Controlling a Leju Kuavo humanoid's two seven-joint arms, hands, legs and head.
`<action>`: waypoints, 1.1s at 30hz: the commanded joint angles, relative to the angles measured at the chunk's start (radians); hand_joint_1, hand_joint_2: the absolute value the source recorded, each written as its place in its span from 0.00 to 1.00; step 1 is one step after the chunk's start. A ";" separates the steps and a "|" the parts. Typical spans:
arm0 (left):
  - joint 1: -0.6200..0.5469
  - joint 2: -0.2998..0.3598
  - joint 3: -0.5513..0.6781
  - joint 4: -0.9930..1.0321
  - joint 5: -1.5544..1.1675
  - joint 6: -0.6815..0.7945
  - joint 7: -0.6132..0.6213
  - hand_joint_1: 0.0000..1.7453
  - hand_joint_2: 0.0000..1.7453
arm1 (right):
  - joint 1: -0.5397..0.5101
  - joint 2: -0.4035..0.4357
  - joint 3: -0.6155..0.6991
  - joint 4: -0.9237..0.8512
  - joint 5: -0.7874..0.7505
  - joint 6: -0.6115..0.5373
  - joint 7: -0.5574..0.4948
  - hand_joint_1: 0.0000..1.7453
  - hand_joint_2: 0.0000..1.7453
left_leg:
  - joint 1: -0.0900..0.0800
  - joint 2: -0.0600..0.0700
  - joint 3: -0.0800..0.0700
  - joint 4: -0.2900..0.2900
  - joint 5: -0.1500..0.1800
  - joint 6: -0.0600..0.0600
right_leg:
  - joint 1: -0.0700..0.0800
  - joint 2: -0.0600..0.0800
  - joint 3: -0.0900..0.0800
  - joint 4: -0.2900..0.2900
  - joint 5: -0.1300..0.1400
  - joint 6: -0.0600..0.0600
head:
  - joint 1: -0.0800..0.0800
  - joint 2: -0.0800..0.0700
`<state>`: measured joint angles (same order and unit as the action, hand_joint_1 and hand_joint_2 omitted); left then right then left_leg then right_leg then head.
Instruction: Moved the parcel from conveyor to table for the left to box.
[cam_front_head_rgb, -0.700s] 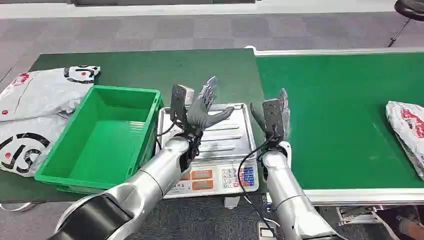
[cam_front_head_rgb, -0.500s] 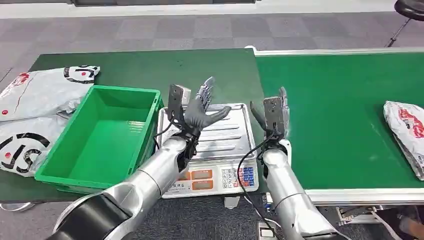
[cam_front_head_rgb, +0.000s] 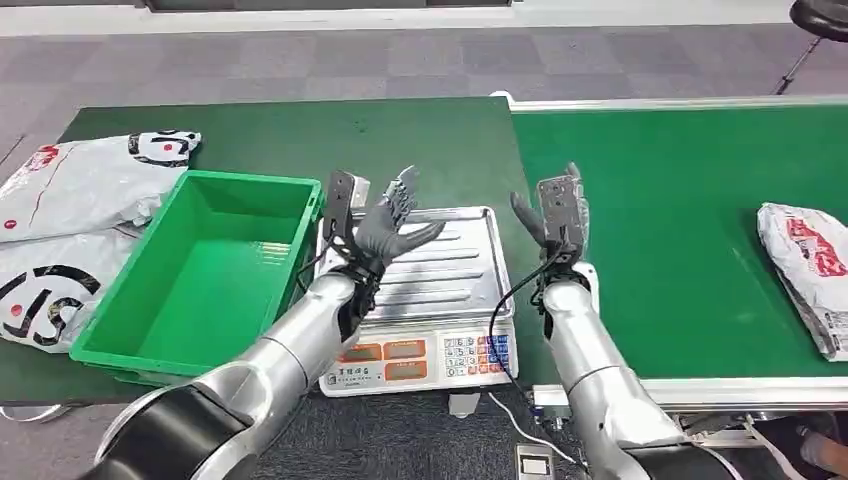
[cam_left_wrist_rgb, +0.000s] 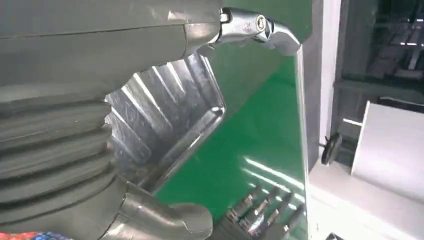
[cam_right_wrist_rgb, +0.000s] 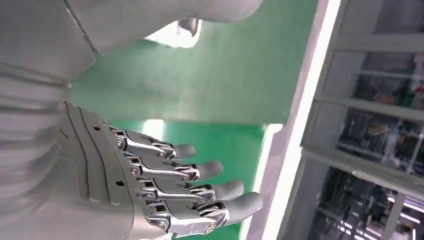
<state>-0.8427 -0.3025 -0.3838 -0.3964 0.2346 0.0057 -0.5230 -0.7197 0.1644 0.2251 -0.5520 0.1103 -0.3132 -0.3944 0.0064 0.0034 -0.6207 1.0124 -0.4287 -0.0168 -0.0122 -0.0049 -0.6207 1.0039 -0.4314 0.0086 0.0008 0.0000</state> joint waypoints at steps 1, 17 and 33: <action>-0.045 0.019 0.068 0.030 0.003 -0.037 0.050 0.00 1.00 | -0.077 -0.088 0.002 0.077 0.078 -0.068 0.079 0.00 1.00 | 0.000 -0.001 0.002 0.000 0.000 0.000 | 0.000 0.000 0.002 -0.001 0.000 0.000 | 0.000 0.000; -0.041 0.035 0.084 -0.037 -0.071 0.044 0.047 0.00 1.00 | -0.112 -0.236 0.011 0.090 0.330 -0.232 0.257 0.00 1.00 | -0.001 -0.001 0.001 0.000 0.000 0.000 | -0.001 0.000 0.001 0.000 0.000 0.000 | 0.000 0.000; -0.039 0.033 0.084 -0.036 -0.071 0.045 0.048 0.00 1.00 | -0.107 -0.227 0.012 0.089 0.333 -0.241 0.258 0.00 1.00 | -0.001 0.000 0.004 -0.001 -0.001 0.001 | -0.001 0.001 0.004 -0.001 -0.001 0.000 | 0.000 0.000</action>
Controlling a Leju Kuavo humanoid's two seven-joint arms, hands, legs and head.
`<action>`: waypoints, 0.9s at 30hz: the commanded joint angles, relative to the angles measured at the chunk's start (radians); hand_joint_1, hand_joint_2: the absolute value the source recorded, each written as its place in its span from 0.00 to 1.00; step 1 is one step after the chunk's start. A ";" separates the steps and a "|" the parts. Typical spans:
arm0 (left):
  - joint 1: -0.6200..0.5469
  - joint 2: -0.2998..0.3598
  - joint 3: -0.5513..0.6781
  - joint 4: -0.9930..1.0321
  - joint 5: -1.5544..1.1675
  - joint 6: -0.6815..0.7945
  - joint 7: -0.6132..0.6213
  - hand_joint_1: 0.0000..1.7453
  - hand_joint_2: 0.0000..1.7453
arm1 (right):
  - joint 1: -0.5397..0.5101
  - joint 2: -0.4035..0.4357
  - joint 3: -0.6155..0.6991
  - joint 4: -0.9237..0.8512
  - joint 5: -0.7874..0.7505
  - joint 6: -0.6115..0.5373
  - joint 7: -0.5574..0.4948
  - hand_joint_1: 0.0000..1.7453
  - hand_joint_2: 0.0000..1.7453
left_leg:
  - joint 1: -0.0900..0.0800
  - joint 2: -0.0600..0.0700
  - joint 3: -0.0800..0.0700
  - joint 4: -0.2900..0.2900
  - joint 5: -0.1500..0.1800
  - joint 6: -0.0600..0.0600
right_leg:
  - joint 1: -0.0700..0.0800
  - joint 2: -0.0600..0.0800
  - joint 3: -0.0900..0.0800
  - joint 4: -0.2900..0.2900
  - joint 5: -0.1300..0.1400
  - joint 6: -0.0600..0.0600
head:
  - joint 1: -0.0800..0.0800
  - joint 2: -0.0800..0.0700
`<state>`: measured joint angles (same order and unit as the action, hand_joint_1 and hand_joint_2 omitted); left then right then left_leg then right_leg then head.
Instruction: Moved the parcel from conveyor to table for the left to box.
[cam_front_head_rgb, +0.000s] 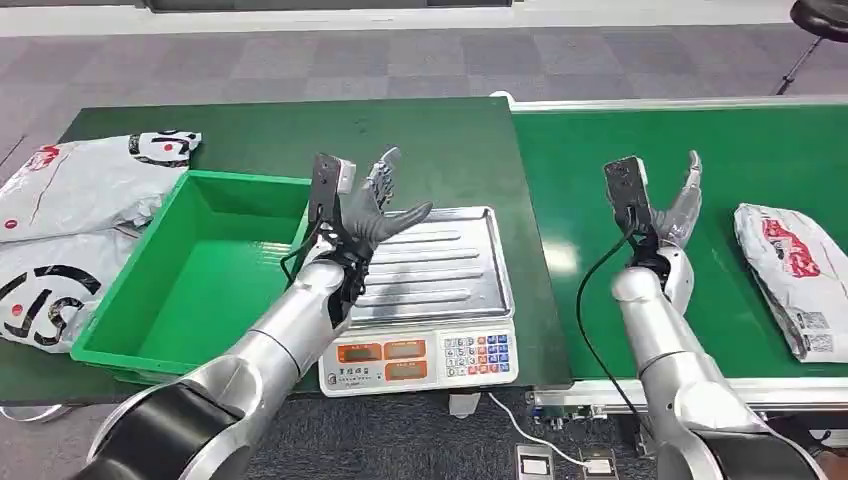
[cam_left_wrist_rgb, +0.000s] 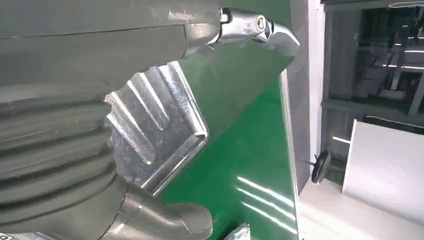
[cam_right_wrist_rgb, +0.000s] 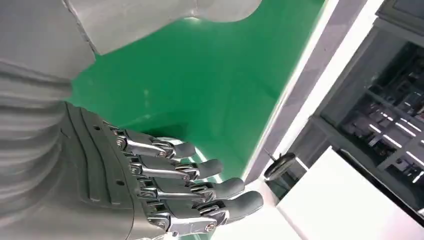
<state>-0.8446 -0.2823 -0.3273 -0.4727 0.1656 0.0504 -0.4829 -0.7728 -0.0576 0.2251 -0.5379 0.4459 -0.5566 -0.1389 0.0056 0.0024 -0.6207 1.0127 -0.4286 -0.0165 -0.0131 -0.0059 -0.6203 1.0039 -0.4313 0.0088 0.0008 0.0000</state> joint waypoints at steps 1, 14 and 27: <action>-0.037 0.013 0.028 0.040 -0.002 0.000 0.008 0.00 1.00 | -0.054 -0.005 0.012 0.075 -0.002 0.002 0.003 0.00 1.00 | 0.000 0.001 0.002 0.000 -0.001 0.000 | 0.000 0.001 0.002 0.000 0.000 0.000 | 0.000 0.000; 0.059 0.033 0.047 -0.091 -0.101 -0.001 0.019 0.00 1.00 | 0.023 -0.163 -0.012 0.153 0.303 -0.125 0.211 0.00 1.00 | 0.000 -0.004 0.004 -0.002 0.000 0.001 | 0.000 -0.003 0.005 -0.003 -0.001 0.000 | 0.000 0.000; 0.085 0.075 0.107 -0.133 -0.159 -0.018 0.044 0.00 1.00 | 0.153 -0.254 -0.118 0.165 0.564 -0.112 0.473 0.00 1.00 | -0.001 -0.003 0.002 -0.001 -0.002 0.001 | -0.001 -0.003 0.004 -0.002 -0.002 0.001 | 0.000 0.000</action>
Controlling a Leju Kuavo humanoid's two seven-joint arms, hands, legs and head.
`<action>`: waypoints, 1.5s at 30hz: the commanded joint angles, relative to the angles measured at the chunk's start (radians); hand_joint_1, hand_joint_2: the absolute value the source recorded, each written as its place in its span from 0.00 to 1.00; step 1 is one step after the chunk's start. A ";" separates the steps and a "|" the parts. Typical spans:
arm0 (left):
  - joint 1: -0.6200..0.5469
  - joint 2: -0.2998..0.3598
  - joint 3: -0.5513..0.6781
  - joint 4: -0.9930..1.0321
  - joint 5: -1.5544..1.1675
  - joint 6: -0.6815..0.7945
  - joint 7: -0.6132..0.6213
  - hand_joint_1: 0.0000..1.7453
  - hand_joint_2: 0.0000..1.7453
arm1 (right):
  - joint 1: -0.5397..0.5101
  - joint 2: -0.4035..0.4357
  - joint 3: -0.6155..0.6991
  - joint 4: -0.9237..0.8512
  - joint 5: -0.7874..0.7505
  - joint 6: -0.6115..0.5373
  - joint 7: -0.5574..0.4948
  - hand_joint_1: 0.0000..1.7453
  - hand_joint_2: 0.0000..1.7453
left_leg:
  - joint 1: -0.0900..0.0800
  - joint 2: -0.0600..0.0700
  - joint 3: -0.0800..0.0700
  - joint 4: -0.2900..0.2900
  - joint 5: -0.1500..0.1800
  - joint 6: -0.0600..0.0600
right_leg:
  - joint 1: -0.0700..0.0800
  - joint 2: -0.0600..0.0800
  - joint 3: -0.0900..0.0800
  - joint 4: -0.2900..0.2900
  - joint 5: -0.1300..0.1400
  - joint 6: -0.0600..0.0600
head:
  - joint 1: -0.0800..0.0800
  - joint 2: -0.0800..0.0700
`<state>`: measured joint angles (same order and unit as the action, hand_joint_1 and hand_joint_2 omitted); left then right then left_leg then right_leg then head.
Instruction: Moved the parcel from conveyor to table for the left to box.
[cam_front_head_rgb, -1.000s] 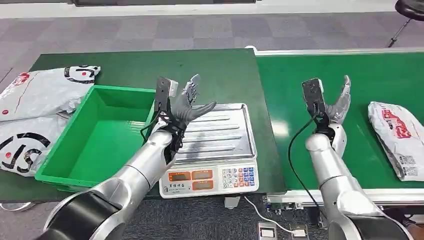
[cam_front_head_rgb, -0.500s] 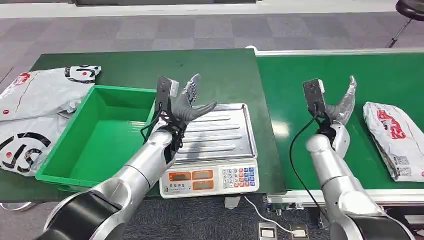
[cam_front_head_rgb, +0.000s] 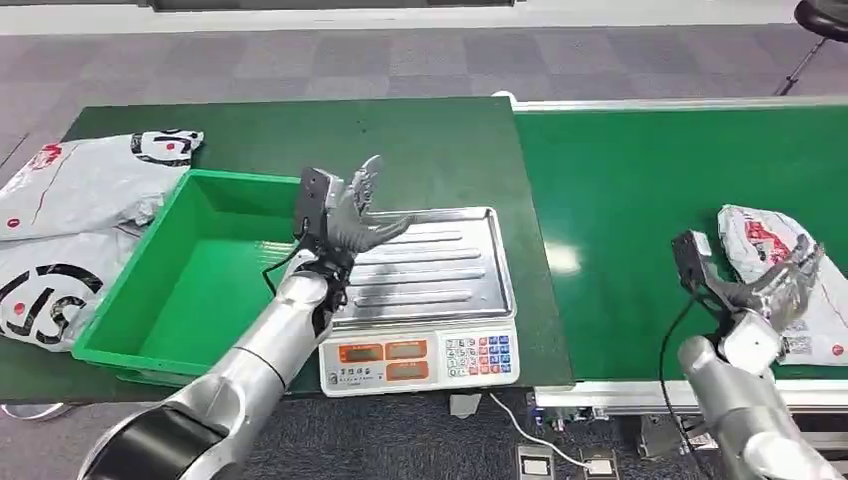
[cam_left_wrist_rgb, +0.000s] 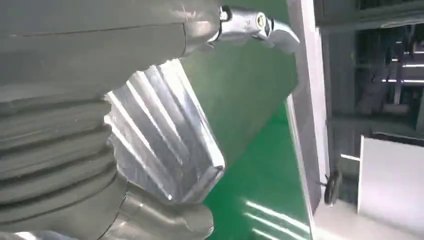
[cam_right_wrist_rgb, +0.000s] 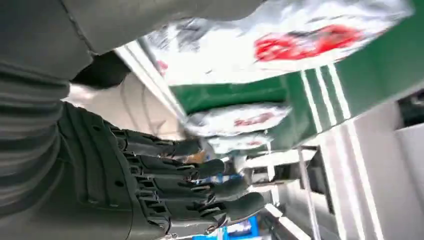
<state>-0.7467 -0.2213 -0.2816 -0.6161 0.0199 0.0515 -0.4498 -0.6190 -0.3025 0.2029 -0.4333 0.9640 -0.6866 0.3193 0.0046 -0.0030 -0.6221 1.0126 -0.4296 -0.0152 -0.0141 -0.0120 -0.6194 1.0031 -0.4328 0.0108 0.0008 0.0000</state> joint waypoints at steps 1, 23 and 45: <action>-0.012 0.013 0.061 0.013 -0.015 -0.020 0.011 0.00 1.00 | 0.006 -0.010 -0.103 0.061 0.046 0.024 0.010 0.00 1.00 | 0.000 0.002 0.002 -0.001 0.000 0.000 | 0.000 0.002 0.001 -0.001 0.000 0.000 | 0.000 0.000; 0.096 0.045 0.032 -0.059 -0.041 -0.025 0.012 0.00 1.00 | 0.017 0.021 -0.233 0.058 0.147 0.110 -0.042 0.00 1.00 | 0.000 0.004 0.006 -0.002 -0.001 0.001 | 0.000 0.004 0.005 -0.002 0.000 -0.001 | 0.000 0.000; 0.098 0.038 0.032 -0.046 -0.028 -0.047 0.006 0.00 1.00 | 0.020 0.052 -0.242 0.051 0.211 0.137 0.001 0.00 1.00 | 0.000 0.003 0.004 -0.001 -0.001 0.000 | 0.000 0.004 0.003 -0.001 0.000 -0.001 | 0.000 0.000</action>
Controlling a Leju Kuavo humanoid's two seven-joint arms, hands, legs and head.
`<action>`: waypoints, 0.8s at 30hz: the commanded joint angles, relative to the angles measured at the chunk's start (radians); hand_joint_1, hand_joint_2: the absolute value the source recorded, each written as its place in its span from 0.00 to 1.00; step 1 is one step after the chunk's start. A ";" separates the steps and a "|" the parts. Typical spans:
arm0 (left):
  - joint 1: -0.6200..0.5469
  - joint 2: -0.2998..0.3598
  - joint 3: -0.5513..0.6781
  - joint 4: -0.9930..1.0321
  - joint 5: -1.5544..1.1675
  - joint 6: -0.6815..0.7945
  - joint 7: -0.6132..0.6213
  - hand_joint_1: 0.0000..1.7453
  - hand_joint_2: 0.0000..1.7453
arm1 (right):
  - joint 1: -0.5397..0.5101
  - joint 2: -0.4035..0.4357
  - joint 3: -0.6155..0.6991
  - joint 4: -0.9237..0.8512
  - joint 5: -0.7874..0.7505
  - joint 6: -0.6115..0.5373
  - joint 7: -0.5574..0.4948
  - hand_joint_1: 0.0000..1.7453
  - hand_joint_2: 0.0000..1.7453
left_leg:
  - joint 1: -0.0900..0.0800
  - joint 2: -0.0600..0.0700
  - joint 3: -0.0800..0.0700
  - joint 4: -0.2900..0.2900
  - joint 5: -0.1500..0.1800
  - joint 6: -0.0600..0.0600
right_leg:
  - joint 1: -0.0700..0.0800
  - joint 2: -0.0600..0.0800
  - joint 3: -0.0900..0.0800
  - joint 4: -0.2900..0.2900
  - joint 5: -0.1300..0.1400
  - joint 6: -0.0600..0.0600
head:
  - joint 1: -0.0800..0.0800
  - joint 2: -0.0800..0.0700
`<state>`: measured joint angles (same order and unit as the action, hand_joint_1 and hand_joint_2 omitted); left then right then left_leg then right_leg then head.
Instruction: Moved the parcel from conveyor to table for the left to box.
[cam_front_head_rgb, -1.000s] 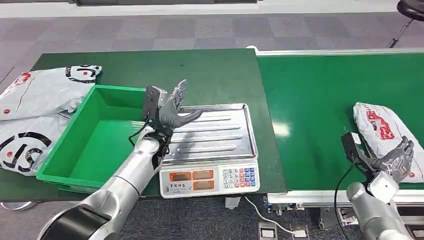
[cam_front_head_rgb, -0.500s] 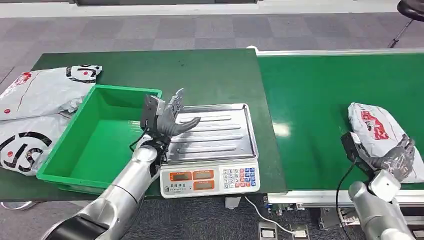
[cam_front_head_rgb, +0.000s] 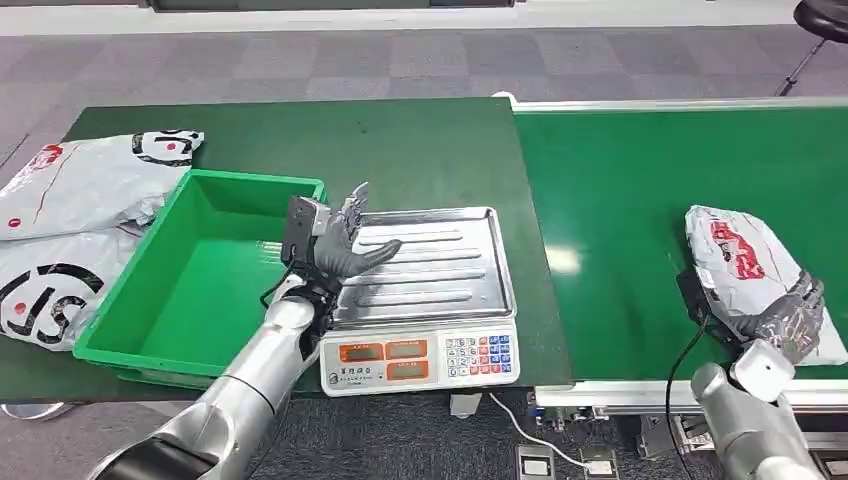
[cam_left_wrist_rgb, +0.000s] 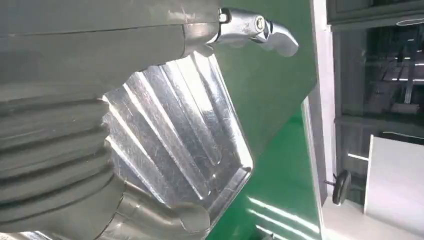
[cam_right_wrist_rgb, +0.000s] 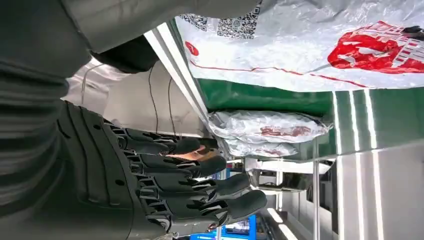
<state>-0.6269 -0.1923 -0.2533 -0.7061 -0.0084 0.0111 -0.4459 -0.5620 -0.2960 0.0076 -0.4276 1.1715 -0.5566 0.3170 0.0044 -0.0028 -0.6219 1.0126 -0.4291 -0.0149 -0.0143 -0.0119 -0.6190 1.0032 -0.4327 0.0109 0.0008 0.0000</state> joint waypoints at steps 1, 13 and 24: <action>-0.021 0.009 0.004 0.044 0.001 -0.007 0.002 0.00 1.00 | -0.037 0.045 -0.047 0.045 0.003 0.007 0.003 0.00 1.00 | 0.000 0.002 0.003 -0.001 -0.001 0.000 | 0.000 0.002 0.002 -0.001 0.000 -0.001 | 0.000 0.000; -0.007 0.006 -0.001 0.025 0.001 -0.013 -0.002 0.00 1.00 | -0.058 0.076 -0.030 0.048 0.076 0.041 0.031 0.00 1.00 | 0.000 0.004 0.003 -0.001 -0.001 0.000 | 0.000 0.004 0.002 -0.001 0.000 -0.001 | 0.000 0.000; 0.006 0.008 0.004 -0.009 0.001 -0.007 -0.006 0.00 1.00 | -0.065 0.100 -0.032 0.058 0.105 0.065 0.060 0.00 1.00 | 0.000 0.004 0.005 -0.001 -0.002 0.000 | 0.000 0.005 0.004 -0.001 0.000 -0.001 | 0.000 0.000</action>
<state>-0.6087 -0.1976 -0.2533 -0.7305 -0.0061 0.0034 -0.4536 -0.5768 -0.2426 0.0061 -0.4276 1.2745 -0.5013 0.3731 0.0045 -0.0028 -0.6218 1.0126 -0.4291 -0.0149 -0.0142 -0.0120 -0.6189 1.0034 -0.4328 0.0109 0.0008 0.0000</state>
